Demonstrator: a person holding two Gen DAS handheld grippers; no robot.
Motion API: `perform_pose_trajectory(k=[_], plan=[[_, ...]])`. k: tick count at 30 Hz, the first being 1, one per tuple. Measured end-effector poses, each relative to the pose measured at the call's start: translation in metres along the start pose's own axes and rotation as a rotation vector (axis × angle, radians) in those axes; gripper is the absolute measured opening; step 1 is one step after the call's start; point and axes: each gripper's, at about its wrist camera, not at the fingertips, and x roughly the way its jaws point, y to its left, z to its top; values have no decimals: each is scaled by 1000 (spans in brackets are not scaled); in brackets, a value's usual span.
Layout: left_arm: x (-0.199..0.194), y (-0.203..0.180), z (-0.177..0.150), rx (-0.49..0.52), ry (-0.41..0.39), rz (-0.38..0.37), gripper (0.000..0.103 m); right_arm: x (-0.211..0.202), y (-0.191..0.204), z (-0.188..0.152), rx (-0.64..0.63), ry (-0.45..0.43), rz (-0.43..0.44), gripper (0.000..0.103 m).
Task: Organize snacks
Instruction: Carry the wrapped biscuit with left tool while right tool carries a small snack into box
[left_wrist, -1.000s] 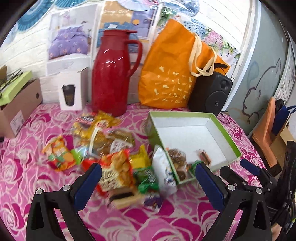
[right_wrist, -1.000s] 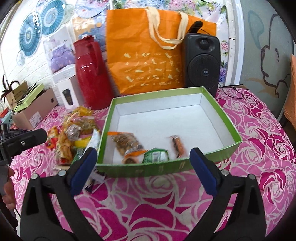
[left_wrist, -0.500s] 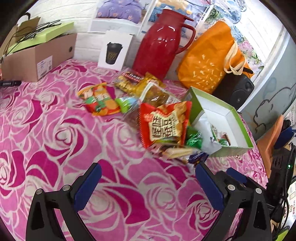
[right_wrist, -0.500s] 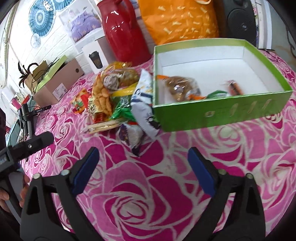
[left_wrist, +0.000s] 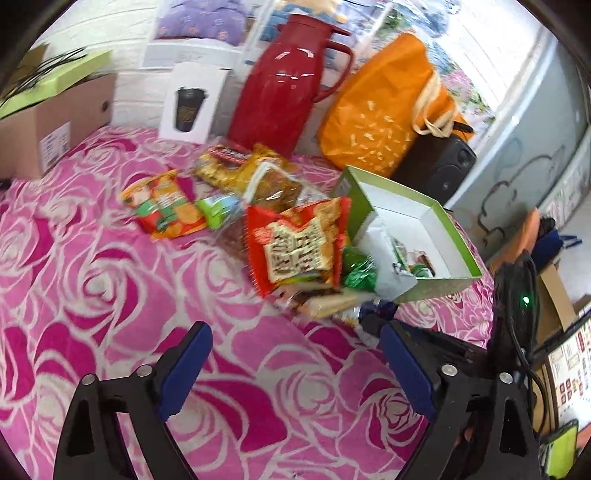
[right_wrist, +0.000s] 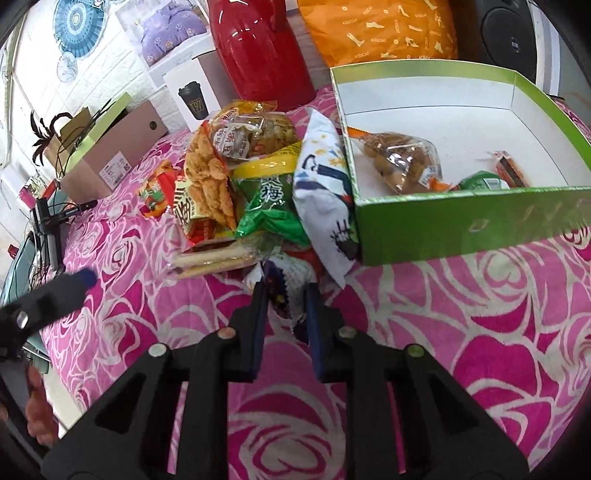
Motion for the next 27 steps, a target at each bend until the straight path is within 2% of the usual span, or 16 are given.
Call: perform_pose_trajectory(k=[5, 10, 14, 16, 21, 23, 25, 27], plan=[[40, -20, 19, 68, 70, -38, 92, -28, -14, -25, -10, 2, -32, 22], [78, -32, 4, 114, 203, 17, 92, -41, -33, -35, 23, 10, -45, 23], [88, -37, -1, 125, 203, 78, 92, -38, -29, -32, 14, 7, -32, 23], [95, -35, 4, 125, 209, 84, 92, -37, -25, -31, 4, 3, -25, 24], [109, -31, 20, 95, 229, 71, 92, -34, -26, -34, 4, 13, -40, 36], [112, -32, 20, 121, 232, 65, 92, -32, -26, -34, 10, 14, -41, 37], [112, -38, 12, 173, 236, 61, 85, -31, -26, -34, 9, 15, -45, 43], [107, -46, 0, 238, 241, 84, 83, -29, -28, -34, 10, 15, -47, 45]])
